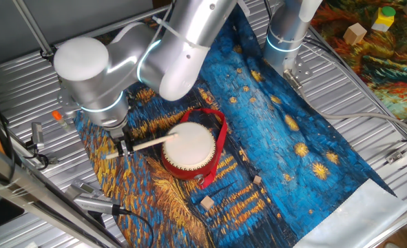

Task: Play the drum

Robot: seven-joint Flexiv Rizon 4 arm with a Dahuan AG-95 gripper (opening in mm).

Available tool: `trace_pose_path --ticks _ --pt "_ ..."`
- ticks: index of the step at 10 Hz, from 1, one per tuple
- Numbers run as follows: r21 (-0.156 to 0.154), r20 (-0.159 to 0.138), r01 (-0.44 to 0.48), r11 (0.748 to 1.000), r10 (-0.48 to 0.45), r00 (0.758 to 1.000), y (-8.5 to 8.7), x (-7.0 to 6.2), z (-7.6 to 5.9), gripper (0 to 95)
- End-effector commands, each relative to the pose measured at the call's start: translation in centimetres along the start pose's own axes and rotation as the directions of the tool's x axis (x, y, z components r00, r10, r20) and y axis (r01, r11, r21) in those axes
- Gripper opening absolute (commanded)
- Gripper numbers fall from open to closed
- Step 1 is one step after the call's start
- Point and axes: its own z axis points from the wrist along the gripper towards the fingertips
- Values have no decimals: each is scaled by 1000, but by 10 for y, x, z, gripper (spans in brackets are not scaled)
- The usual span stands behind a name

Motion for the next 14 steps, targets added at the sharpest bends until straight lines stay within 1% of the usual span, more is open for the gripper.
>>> trace_pose_path --ticks 1,2,3,4,6,7,8,9,10,11,13,14 --pt "-11 2 7 1000 -7 1000 -4 -2 -13 0" --pt "-18 -19 15 1000 -15 1000 -8 -1 -30 0" --pt "-18 -36 23 1000 -24 999 -11 0 -45 0" --pt "-17 -43 25 1000 -26 999 -12 1 -52 0" --pt "-15 -50 23 1000 -23 998 -12 2 -54 0" --pt "-12 -60 21 1000 -22 998 -11 2 -52 0" --pt "-8 -63 13 1000 -13 998 -8 1 -48 0" --pt "-1 -64 -2 1000 2 998 -4 0 -35 0" --pt "3 -62 -7 1000 7 998 -3 -2 -27 0" --pt "6 -59 -11 1000 11 998 -1 -3 -14 0" --pt "9 -45 -20 1000 20 999 1 -2 6 0" --pt "7 -38 -21 1000 21 999 1 -2 8 0"
